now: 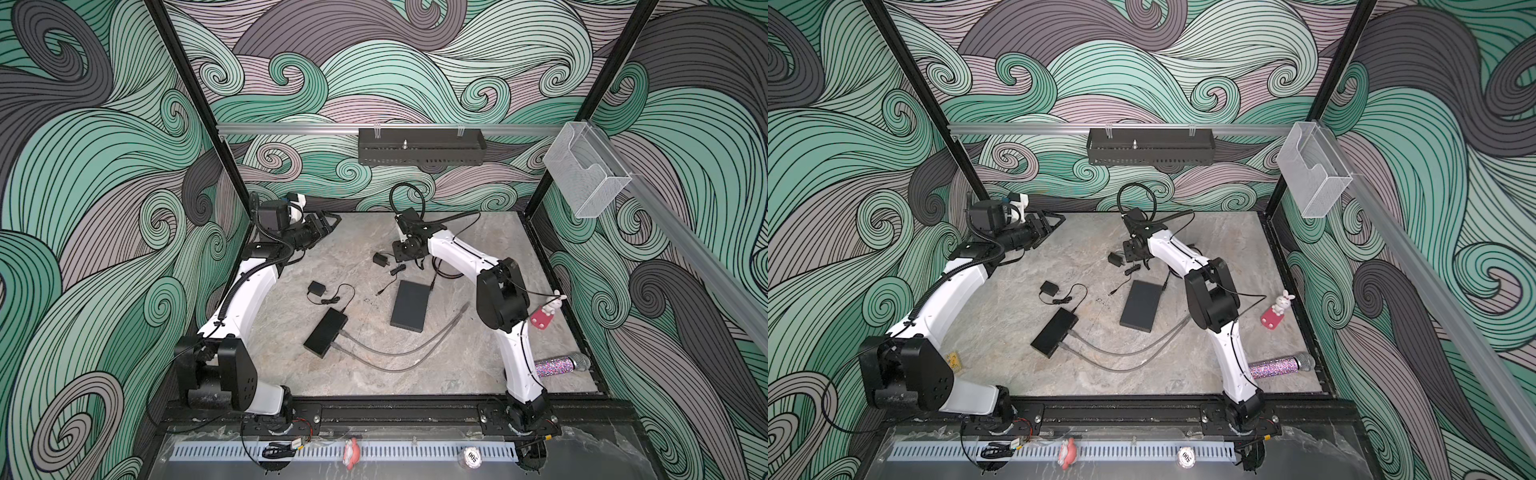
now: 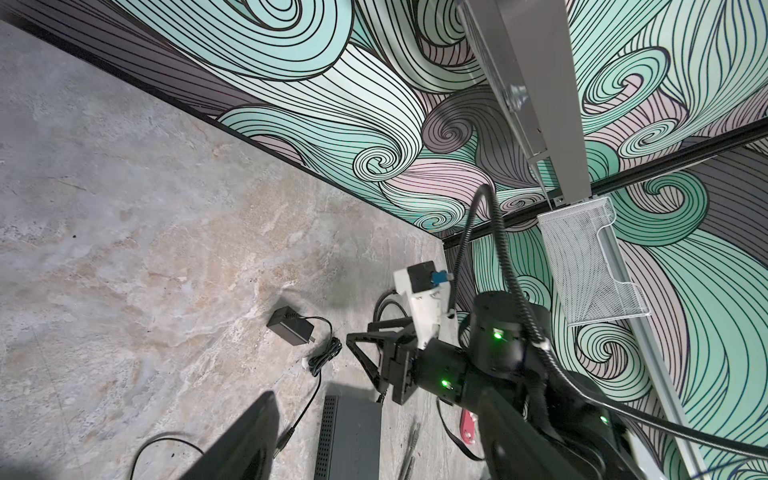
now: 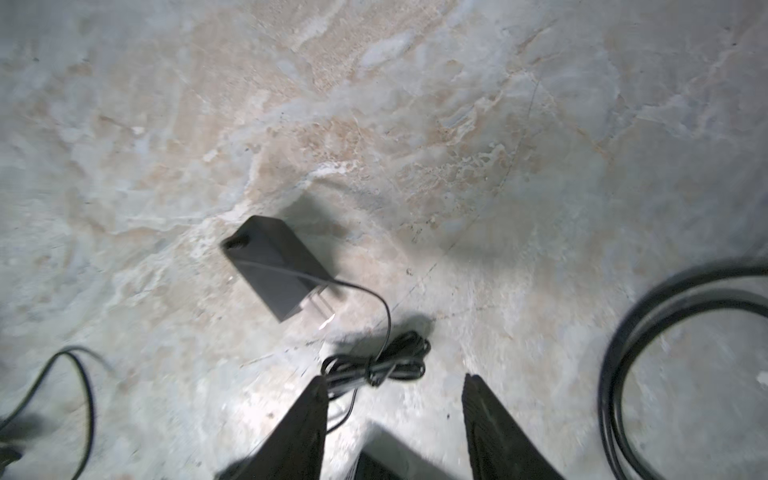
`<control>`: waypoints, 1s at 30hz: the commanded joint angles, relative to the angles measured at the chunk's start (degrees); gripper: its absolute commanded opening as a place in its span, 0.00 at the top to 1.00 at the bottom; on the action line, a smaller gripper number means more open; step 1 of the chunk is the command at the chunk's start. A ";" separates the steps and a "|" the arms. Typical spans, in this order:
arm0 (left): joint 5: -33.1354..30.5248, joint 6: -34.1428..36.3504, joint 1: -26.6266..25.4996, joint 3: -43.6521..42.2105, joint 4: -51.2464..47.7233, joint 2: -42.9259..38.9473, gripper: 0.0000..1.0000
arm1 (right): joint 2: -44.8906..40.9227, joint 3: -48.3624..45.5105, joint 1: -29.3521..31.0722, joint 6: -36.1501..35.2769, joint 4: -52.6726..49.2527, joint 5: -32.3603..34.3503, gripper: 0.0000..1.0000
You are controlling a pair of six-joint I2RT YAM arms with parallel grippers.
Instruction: Insert the plug into the switch port
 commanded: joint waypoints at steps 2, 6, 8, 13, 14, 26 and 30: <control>0.06 1.38 0.51 0.24 0.02 0.73 0.23 | -5.66 -3.80 4.84 5.21 -1.50 4.71 0.40; -0.28 1.61 0.51 0.24 -0.16 0.22 0.23 | -2.13 2.84 8.41 17.69 -10.89 6.31 0.41; -0.36 1.56 0.51 0.23 -0.19 -0.14 0.23 | 0.53 5.68 8.62 22.65 -13.10 1.13 0.44; -0.11 1.23 0.51 0.10 0.10 -0.43 0.23 | 4.82 8.89 8.59 31.53 -13.37 -5.09 0.57; 0.00 0.98 0.51 -0.01 0.33 -0.43 0.23 | 5.69 9.17 8.60 32.61 -13.62 -5.46 0.60; 1.83 -1.68 0.51 -0.97 2.86 -0.44 0.23 | 10.76 8.62 7.76 38.81 -14.98 -6.85 0.72; 1.83 -1.78 0.50 -1.02 3.05 -0.41 0.23 | 11.11 8.43 7.78 39.52 -15.12 -6.27 0.72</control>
